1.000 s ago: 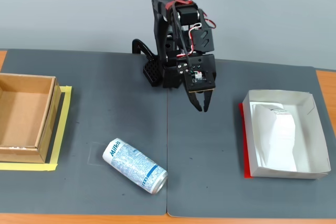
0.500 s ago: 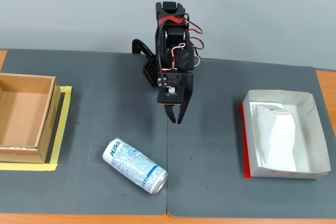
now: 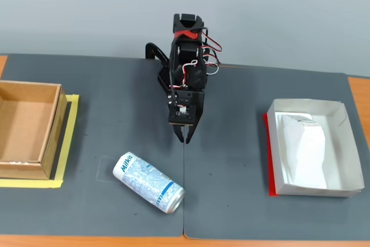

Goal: Pick the sandwich and put it in the gray box

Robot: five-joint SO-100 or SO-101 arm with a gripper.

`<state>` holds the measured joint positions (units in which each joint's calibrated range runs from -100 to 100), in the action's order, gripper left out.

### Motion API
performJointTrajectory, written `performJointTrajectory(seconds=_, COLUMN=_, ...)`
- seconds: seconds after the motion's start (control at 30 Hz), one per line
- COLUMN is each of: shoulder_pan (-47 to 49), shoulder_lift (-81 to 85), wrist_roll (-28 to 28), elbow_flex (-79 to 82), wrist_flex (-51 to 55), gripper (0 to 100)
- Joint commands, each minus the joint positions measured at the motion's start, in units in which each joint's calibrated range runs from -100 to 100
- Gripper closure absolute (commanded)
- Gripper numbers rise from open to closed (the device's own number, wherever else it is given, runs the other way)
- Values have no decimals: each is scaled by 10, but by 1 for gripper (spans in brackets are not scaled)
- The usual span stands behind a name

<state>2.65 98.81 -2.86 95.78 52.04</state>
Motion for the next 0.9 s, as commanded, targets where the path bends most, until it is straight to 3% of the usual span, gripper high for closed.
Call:
performJointTrajectory(seconds=0.0, shoulder_pan=-13, shoulder_lift=6, wrist_roll=2, elbow_flex=23, wrist_flex=-9, gripper=98)
performJointTrajectory(seconds=0.87, shoulder_pan=-24, shoulder_lift=5, wrist_roll=1, elbow_flex=41, wrist_flex=-8, gripper=98)
